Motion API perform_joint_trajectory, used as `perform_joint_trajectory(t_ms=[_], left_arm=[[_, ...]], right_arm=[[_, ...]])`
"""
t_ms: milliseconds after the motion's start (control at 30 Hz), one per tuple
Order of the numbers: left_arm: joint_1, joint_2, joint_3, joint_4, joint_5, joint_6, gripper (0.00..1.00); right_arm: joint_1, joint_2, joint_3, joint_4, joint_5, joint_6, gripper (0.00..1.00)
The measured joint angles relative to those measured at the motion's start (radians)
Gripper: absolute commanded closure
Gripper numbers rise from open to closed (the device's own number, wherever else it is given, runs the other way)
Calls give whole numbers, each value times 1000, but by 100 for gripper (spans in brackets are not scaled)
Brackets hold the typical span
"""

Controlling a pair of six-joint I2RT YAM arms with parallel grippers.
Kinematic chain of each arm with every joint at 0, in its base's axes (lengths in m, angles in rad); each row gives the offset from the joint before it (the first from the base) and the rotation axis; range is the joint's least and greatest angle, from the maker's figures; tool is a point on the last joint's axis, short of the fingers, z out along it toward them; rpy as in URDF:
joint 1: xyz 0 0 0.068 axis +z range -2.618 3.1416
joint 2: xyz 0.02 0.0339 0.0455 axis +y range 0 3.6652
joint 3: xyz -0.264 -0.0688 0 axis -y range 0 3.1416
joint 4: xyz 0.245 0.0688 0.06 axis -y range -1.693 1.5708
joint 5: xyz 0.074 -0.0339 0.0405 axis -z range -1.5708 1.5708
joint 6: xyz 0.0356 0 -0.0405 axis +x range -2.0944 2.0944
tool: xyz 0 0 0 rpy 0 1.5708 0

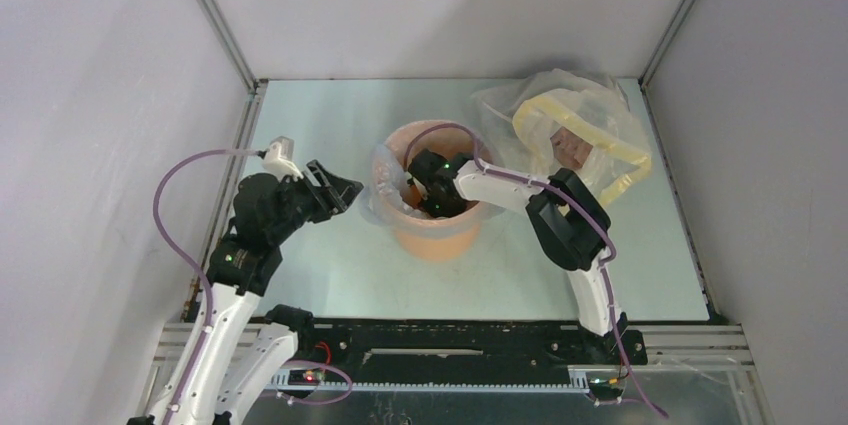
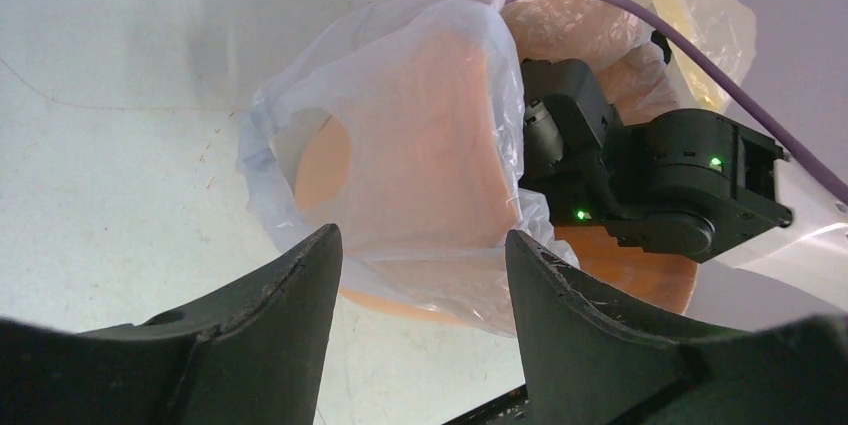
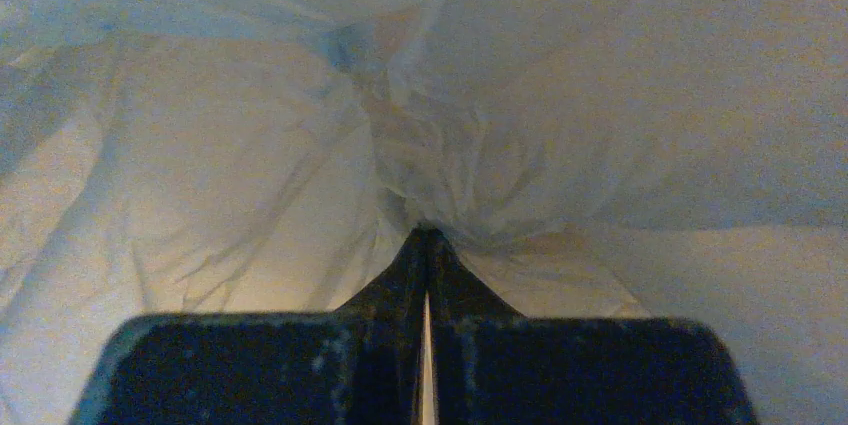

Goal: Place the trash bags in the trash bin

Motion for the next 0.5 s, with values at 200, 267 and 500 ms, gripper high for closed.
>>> perform_joint_trajectory(t_ms=[200,267,500], left_arm=[[0,-7,3,-11,-3,0,32],[0,-8,3,-11,-3,0,32],[0,5,9,-15,0,-1,32]], right_arm=[[6,-56,-14,5,27,18,98],[8,-98,-13,5,33,22,97],[19,-214,-11,0,41,41,96]])
